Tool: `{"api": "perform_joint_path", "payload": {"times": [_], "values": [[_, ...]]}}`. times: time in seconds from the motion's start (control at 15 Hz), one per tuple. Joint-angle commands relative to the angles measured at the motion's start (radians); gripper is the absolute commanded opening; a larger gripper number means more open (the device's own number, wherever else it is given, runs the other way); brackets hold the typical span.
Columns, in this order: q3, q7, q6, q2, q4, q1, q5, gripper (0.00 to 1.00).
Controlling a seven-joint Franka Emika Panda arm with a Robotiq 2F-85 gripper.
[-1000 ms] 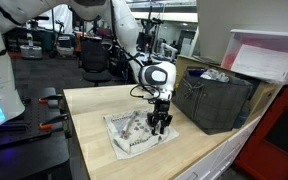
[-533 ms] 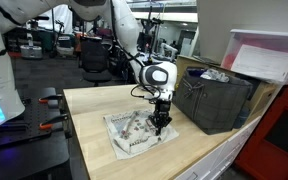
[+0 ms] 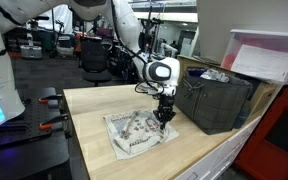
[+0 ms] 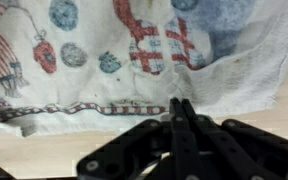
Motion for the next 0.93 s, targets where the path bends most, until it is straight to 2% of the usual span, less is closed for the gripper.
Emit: {"api": "perform_joint_path", "payload": {"times": [0.0, 0.4, 0.87], "values": [[0.012, 0.033, -0.065, 0.017, 0.100, -0.022, 0.010, 0.01], [0.037, 0.094, -0.188, 0.058, 0.258, -0.067, 0.026, 0.01], [0.079, 0.230, -0.343, 0.107, 0.422, -0.137, 0.088, 0.01]]}}
